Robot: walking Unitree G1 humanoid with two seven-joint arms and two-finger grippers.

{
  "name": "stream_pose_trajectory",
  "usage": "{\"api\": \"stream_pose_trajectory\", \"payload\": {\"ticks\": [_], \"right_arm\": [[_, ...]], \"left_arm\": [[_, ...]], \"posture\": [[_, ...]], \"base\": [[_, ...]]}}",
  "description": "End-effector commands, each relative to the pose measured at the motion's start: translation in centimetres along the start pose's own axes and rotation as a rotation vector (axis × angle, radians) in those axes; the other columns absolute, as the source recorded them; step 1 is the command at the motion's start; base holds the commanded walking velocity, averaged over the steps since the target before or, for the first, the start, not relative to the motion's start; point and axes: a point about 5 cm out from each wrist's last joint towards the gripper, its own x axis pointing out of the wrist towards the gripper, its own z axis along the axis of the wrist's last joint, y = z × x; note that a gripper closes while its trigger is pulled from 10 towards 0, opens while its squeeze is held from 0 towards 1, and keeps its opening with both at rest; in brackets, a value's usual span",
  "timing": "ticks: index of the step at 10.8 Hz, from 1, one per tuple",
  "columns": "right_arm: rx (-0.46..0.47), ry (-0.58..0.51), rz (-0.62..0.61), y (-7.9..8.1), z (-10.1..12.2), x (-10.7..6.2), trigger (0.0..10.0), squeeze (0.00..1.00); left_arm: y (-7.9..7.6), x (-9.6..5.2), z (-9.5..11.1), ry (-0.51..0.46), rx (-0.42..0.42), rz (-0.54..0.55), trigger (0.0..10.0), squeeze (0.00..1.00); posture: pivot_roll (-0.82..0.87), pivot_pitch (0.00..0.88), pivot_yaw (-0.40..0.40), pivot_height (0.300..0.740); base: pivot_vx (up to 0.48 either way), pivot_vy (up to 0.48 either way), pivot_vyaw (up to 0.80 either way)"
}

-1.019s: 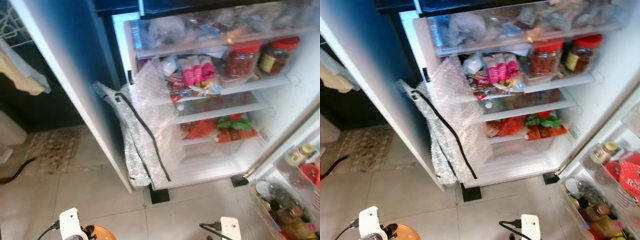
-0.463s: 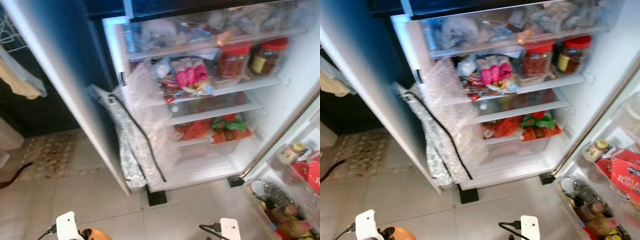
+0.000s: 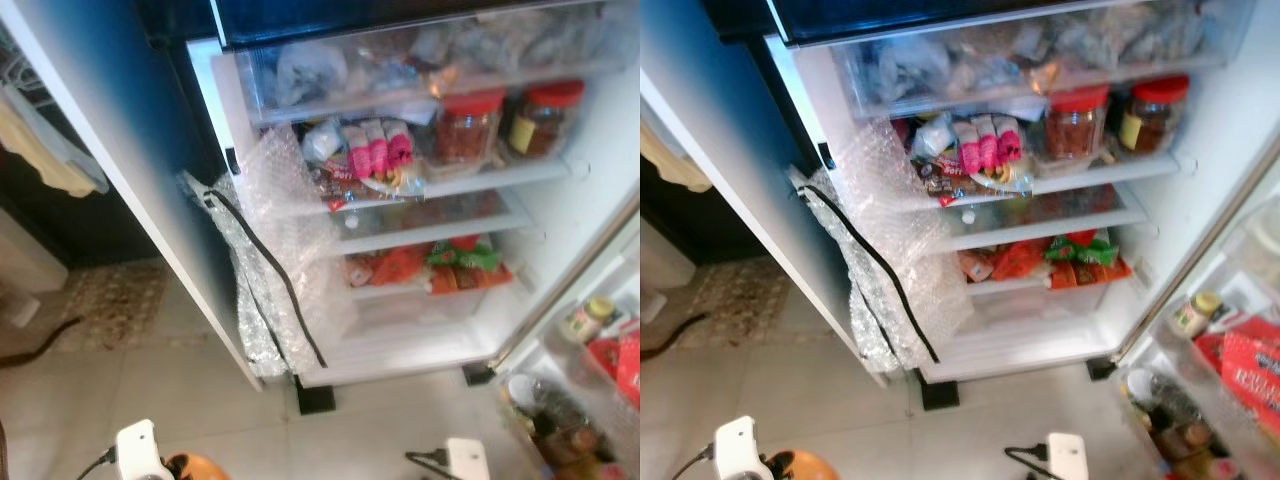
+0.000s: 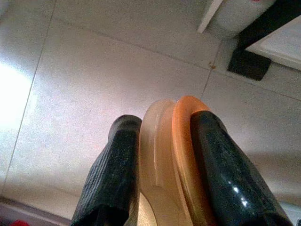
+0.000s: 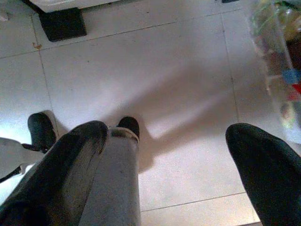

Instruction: Restocking fridge

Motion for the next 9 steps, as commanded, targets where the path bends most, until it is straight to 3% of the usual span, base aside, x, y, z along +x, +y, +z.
{"api": "stream_pose_trajectory", "payload": {"ticks": [1,7,9], "right_arm": [[0.002,0.031,0.014,0.50,-0.95,-0.14,10.0,0.00],[-0.004,0.033,0.014,0.44,-1.02,-0.15,10.0,0.00],[-0.004,0.034,0.015,0.44,-1.03,-0.15,10.0,0.00]], "left_arm": [[0.32,-0.26,-1.94,0.073,0.019,0.010,10.0,0.00],[0.33,-0.28,-2.03,0.075,0.023,0.009,10.0,0.00],[0.34,-0.29,-2.05,0.075,0.018,0.010,10.0,0.00]], "posture": [[-0.07,0.114,0.080,0.740],[-0.07,0.112,0.079,0.740],[-0.07,0.114,0.079,0.740]], "base": [[0.000,-0.277,0.00],[0.000,-0.277,0.00],[0.000,0.000,0.00]]}}
